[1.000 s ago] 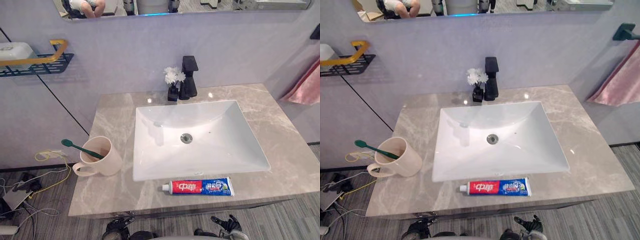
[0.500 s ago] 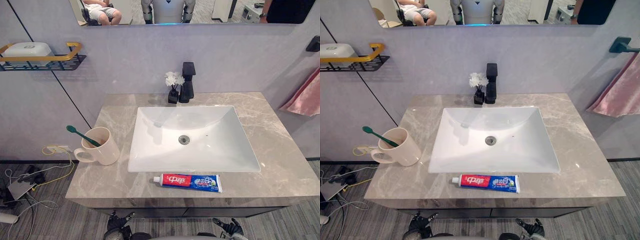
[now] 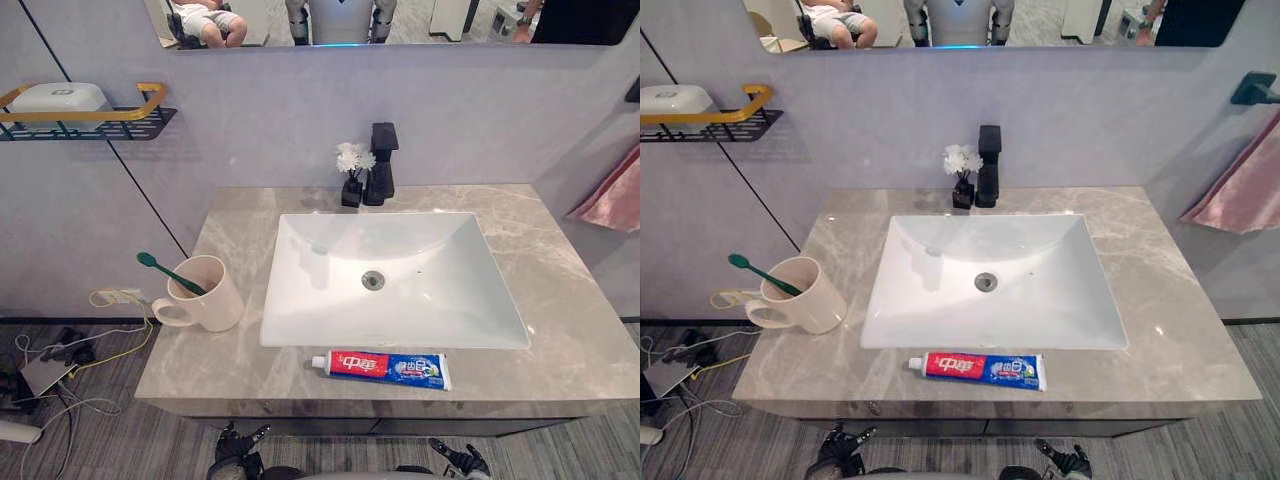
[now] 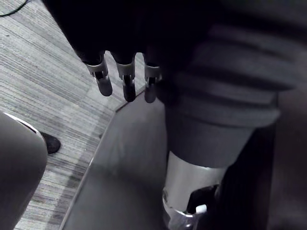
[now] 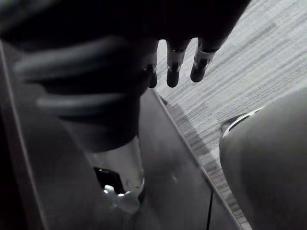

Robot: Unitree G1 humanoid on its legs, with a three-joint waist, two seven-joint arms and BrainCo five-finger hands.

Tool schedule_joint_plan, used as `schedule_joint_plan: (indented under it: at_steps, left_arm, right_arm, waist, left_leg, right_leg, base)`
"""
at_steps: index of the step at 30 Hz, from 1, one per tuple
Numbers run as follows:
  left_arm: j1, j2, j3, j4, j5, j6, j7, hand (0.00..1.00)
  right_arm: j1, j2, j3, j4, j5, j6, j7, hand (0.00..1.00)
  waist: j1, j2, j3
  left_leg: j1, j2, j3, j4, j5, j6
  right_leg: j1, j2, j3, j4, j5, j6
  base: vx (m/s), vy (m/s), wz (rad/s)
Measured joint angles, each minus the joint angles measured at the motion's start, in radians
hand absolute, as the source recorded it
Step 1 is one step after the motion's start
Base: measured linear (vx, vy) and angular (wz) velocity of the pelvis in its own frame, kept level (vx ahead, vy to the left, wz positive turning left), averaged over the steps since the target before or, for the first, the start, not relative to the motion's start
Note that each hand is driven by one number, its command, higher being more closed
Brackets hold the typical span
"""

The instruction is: Organize washtable

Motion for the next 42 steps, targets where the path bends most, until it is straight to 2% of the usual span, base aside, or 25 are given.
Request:
schedule_joint_plan:
  at_steps: [3, 7, 10, 14, 17, 20, 23, 25, 26, 28, 31, 34, 38, 40, 42]
  left_arm:
    - [0.000, 0.014, 0.002, 0.013, -0.021, 0.000, -0.005, 0.00]
    - [0.001, 0.023, 0.067, 0.019, -0.024, 0.005, -0.018, 0.00]
    - [0.015, 0.042, 0.151, 0.023, -0.024, 0.018, -0.016, 0.00]
    - [0.027, 0.089, 0.278, -0.010, -0.035, 0.019, -0.007, 0.00]
    - [0.031, 0.118, 0.355, -0.096, -0.069, 0.019, 0.013, 0.00]
    - [0.058, 0.141, 0.395, -0.295, -0.106, 0.017, 0.037, 0.00]
    - [0.072, 0.154, 0.404, -0.588, -0.133, 0.015, 0.090, 0.00]
    - [0.079, 0.153, 0.399, -0.887, -0.143, -0.017, 0.140, 0.00]
    - [0.081, 0.153, 0.393, -0.948, -0.143, -0.031, 0.150, 0.00]
    - [0.078, 0.147, 0.340, -1.187, -0.142, -0.070, 0.181, 0.00]
    - [0.078, 0.119, 0.246, -1.372, -0.120, -0.092, 0.182, 0.00]
    - [0.078, 0.116, 0.065, -1.562, -0.062, -0.119, 0.178, 0.00]
    - [0.078, 0.131, -0.096, -1.689, -0.010, -0.156, 0.154, 0.00]
    - [0.078, 0.167, -0.216, -1.721, 0.100, -0.159, 0.156, 0.00]
    - [0.075, 0.204, -0.335, -1.729, 0.142, -0.165, 0.136, 0.00]
  right_arm:
    - [0.000, -0.010, -0.032, 0.025, 0.009, 0.001, 0.006, 0.00]
    - [-0.001, -0.025, -0.078, 0.028, 0.009, 0.002, 0.005, 0.00]
    - [-0.003, -0.040, -0.118, 0.026, 0.009, 0.002, 0.005, 0.00]
    - [-0.010, -0.047, -0.118, 0.012, 0.009, 0.002, 0.005, 0.00]
    - [-0.006, -0.051, -0.118, -0.023, 0.009, 0.001, 0.006, 0.00]
    - [0.001, -0.049, -0.133, -0.051, 0.009, 0.001, 0.006, 0.00]
    - [0.031, -0.046, -0.133, -0.060, 0.010, 0.001, 0.006, 0.00]
    - [0.053, -0.032, -0.132, -0.089, 0.014, 0.001, 0.006, 0.00]
    - [0.056, -0.032, -0.132, -0.094, 0.014, 0.001, 0.006, 0.00]
    - [0.071, -0.034, -0.128, -0.094, 0.019, 0.004, 0.008, 0.00]
    - [0.074, -0.034, -0.108, -0.094, 0.027, 0.007, 0.008, 0.00]
    - [0.077, -0.035, -0.089, -0.094, 0.031, 0.012, 0.026, 0.00]
    - [0.077, -0.035, -0.059, -0.091, 0.031, 0.012, 0.030, 0.00]
    - [0.078, -0.037, -0.039, -0.085, 0.031, 0.008, 0.031, 0.00]
    - [0.084, -0.040, -0.018, -0.079, 0.031, 0.006, 0.032, 0.00]
  waist:
    - [-0.002, -0.003, 0.001]
    - [-0.002, -0.003, 0.002]
    - [0.000, -0.002, 0.003]
    - [0.003, 0.008, 0.006]
    - [0.027, 0.025, 0.008]
    - [0.031, 0.036, 0.007]
    - [0.056, 0.040, 0.004]
    - [0.070, 0.031, -0.001]
    - [0.073, 0.030, -0.001]
    - [0.079, 0.029, -0.002]
    - [0.077, 0.030, -0.003]
    - [0.070, 0.029, -0.004]
    - [0.054, 0.026, -0.013]
    - [0.049, 0.026, -0.022]
    - [0.048, 0.025, -0.030]
  left_leg:
    - [0.005, -0.008, -0.027, 0.002, 0.000, -0.001]
    - [0.004, -0.017, -0.039, 0.007, 0.001, -0.002]
    - [0.003, -0.028, -0.070, 0.009, 0.008, -0.007]
    - [-0.014, -0.028, -0.093, 0.009, 0.017, 0.006]
    - [-0.027, -0.027, -0.105, 0.010, 0.021, 0.013]
    - [-0.045, -0.026, -0.128, 0.012, 0.022, 0.012]
    - [-0.056, -0.027, -0.143, 0.032, 0.021, 0.012]
    - [-0.067, -0.030, -0.171, 0.059, 0.020, 0.014]
    - [-0.071, -0.030, -0.174, 0.066, 0.020, 0.014]
    - [-0.077, -0.033, -0.193, 0.082, 0.020, 0.014]
    - [-0.076, -0.035, -0.208, 0.089, 0.020, 0.015]
    - [-0.079, -0.035, -0.224, 0.106, 0.017, 0.019]
    - [-0.083, -0.034, -0.226, 0.113, 0.017, 0.019]
    - [-0.084, -0.034, -0.227, 0.114, 0.018, 0.020]
    - [-0.084, -0.034, -0.227, 0.114, 0.018, 0.020]
  right_leg:
    - [0.048, -0.003, -0.029, -0.057, 0.023, 0.008]
    - [0.073, -0.011, -0.042, -0.084, 0.034, 0.014]
    - [0.084, -0.023, -0.071, -0.087, 0.034, 0.015]
    - [0.083, -0.024, -0.104, -0.085, 0.034, 0.015]
    - [0.083, -0.024, -0.120, -0.081, 0.034, 0.014]
    - [0.084, -0.025, -0.148, -0.078, 0.033, 0.013]
    - [0.082, -0.029, -0.168, -0.057, 0.014, 0.009]
    - [0.082, -0.033, -0.195, -0.037, 0.004, 0.006]
    - [0.081, -0.034, -0.199, -0.035, 0.003, 0.006]
    - [0.089, -0.036, -0.220, -0.031, 0.000, 0.002]
    - [0.098, -0.036, -0.234, -0.034, -0.003, 0.001]
    - [0.109, -0.033, -0.246, -0.033, -0.005, -0.001]
    - [0.110, -0.030, -0.246, -0.035, -0.001, -0.003]
    - [0.116, -0.026, -0.246, -0.047, 0.006, -0.003]
    - [0.117, -0.024, -0.245, -0.054, 0.011, -0.003]
  base:
    - [0.06, 0.020, 0.24]
    - [0.01, 0.015, 0.10]
    - [-0.04, 0.000, 0.29]
    - [-0.09, -0.010, 0.24]
    - [-0.13, -0.019, 0.19]
    - [-0.07, -0.025, 0.25]
    - [-0.01, -0.023, 0.20]
    - [0.04, -0.034, 0.32]
    - [0.02, -0.024, 0.24]
    - [-0.02, -0.022, 0.21]
    - [-0.06, -0.021, 0.18]
    - [-0.09, -0.011, 0.11]
    - [-0.06, 0.001, 0.02]
    - [0.00, 0.000, 0.00]
    - [0.00, 0.000, 0.00]
